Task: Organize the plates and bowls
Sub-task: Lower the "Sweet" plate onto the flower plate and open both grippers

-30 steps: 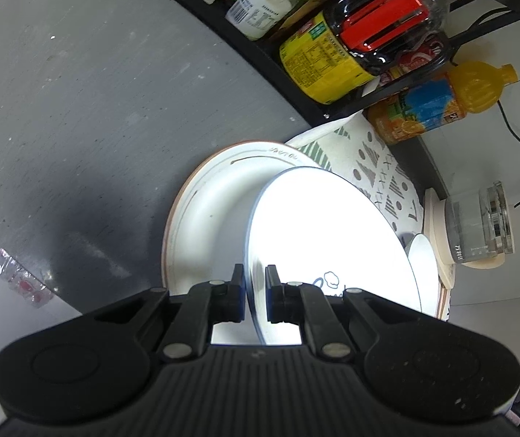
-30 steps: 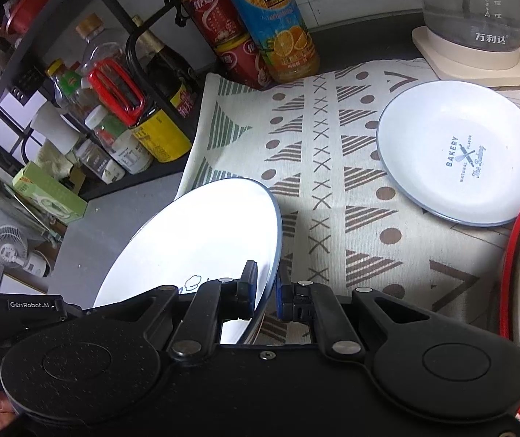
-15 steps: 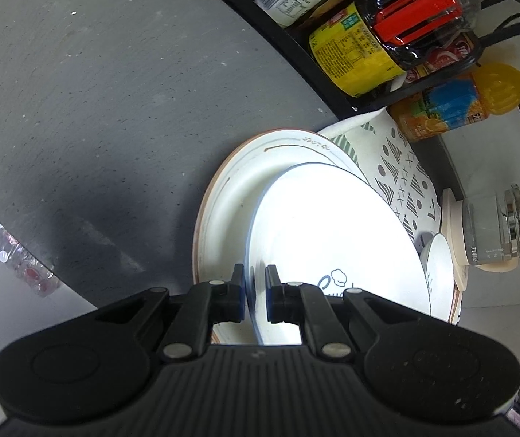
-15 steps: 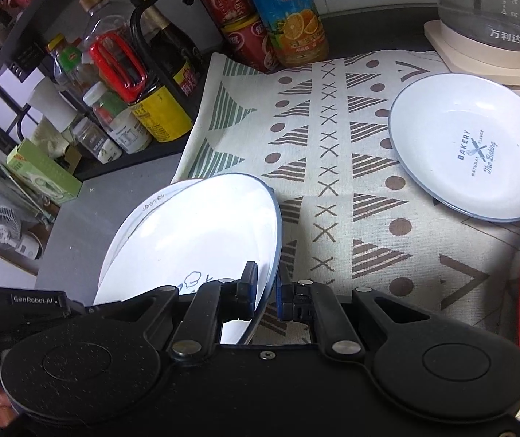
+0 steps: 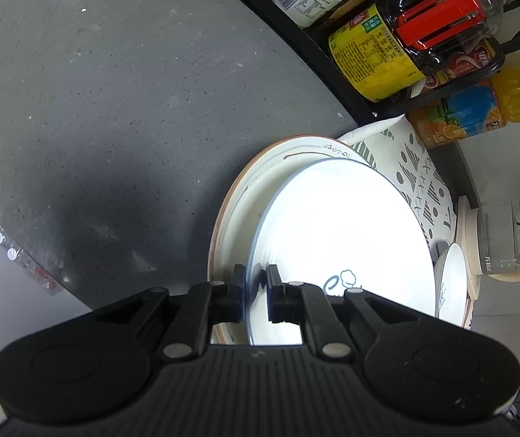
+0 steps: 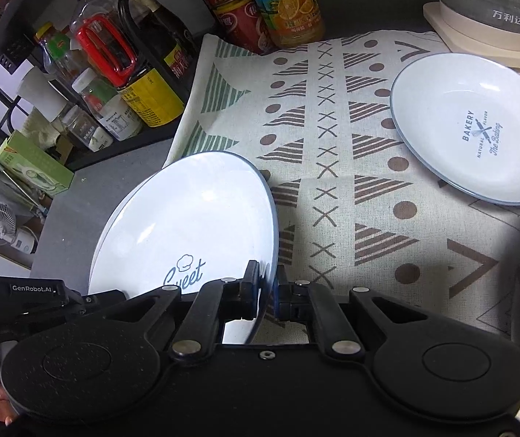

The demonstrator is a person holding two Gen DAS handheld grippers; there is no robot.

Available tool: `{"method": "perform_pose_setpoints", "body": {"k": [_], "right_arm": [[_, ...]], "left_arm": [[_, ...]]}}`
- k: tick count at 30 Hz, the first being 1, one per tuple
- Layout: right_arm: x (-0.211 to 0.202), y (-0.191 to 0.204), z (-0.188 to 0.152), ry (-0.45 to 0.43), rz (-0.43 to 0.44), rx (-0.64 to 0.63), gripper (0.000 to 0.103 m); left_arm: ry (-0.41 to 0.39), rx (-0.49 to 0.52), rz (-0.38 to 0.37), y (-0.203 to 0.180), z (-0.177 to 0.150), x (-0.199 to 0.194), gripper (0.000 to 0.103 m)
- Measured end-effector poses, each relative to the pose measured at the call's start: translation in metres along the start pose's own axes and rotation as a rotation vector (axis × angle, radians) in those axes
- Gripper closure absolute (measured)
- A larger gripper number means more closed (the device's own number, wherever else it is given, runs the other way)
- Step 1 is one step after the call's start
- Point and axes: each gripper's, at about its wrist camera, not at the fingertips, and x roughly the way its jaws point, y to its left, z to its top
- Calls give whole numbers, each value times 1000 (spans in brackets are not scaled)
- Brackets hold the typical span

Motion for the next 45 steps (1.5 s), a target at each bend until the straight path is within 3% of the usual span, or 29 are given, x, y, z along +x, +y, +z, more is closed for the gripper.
{"method": "perform_pose_setpoints", "body": {"k": [11,16,21,28,34,45], "right_arm": [[2,-1,0,-1,-1,7,96],[3,-1,0,0,-4,9,96],[4,1,1,7,-17,13,94],[10,6,1,23,-30,-4,93],[17,8,3,39,-40,-8,92],[24,6,6,45,-55,-15,79]], "left_arm": [[11,26,66,-15,11,-14,89],[-30,60,84,-23,13,-29,75],[-77,103,130,-29,14,-39,67],[-60,81,187,-16,15,-26,66],[-74,79,170,-8,15,-22,65],[-74,81,162,-6,19,-17,62]]}}
